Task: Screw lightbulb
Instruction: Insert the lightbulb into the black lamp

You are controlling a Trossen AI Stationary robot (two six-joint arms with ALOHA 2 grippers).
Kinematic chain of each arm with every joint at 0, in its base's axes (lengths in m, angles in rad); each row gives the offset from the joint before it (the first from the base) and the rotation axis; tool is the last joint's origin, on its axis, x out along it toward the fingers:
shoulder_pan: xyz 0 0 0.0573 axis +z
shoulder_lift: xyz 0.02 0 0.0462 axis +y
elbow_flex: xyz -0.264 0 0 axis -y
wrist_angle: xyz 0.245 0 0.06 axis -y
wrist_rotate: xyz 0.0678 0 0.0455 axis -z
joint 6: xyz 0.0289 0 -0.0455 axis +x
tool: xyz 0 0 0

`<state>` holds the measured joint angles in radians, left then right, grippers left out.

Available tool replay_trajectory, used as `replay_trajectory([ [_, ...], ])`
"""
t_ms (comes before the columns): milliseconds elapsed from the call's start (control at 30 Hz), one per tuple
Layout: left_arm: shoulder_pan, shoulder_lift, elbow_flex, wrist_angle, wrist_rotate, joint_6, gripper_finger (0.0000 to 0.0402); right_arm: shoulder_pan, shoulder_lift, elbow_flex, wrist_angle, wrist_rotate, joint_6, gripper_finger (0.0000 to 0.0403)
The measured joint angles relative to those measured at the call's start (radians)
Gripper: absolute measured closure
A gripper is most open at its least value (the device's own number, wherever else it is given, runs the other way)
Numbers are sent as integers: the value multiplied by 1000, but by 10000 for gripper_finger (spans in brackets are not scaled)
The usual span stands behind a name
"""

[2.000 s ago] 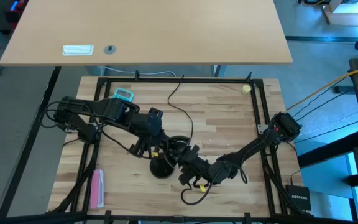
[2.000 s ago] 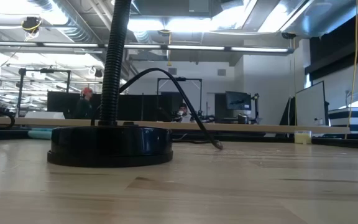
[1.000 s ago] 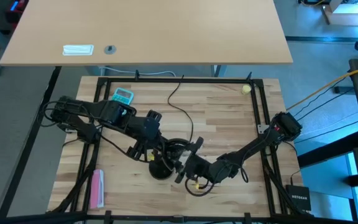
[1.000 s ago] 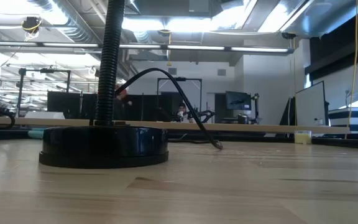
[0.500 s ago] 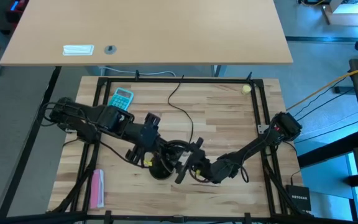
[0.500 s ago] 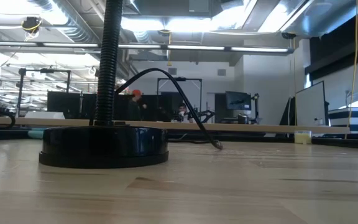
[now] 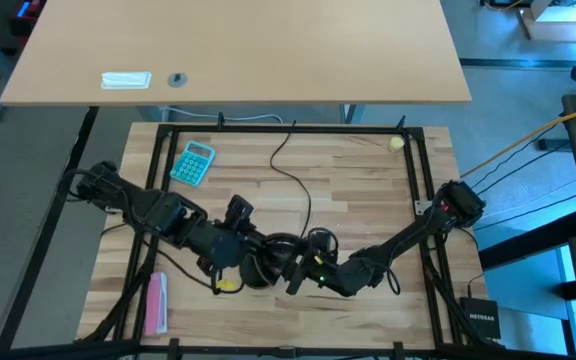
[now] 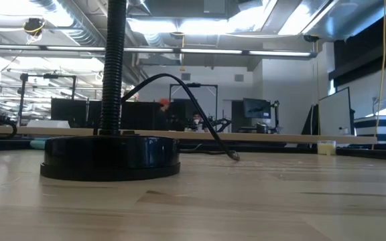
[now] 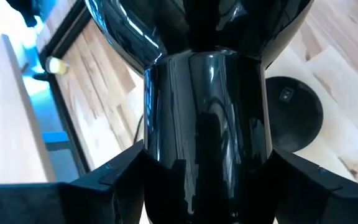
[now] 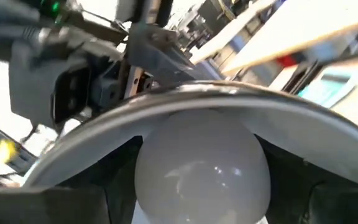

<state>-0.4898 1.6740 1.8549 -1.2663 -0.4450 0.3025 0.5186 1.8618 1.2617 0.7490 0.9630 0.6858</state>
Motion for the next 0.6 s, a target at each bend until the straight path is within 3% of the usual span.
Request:
replay_trajectory([
  [367, -64, 5, -2, -11, -89, 41, 153, 1, 2, 0, 5, -29, 458, 147],
  [500, -68, 6, -2, -12, -93, 33, 153, 1, 2, 0, 7, -19, 514, 147],
  [600, -68, 6, -2, -12, -96, 22, 153, 2, 2, 0, 7, -13, 513, 125],
])
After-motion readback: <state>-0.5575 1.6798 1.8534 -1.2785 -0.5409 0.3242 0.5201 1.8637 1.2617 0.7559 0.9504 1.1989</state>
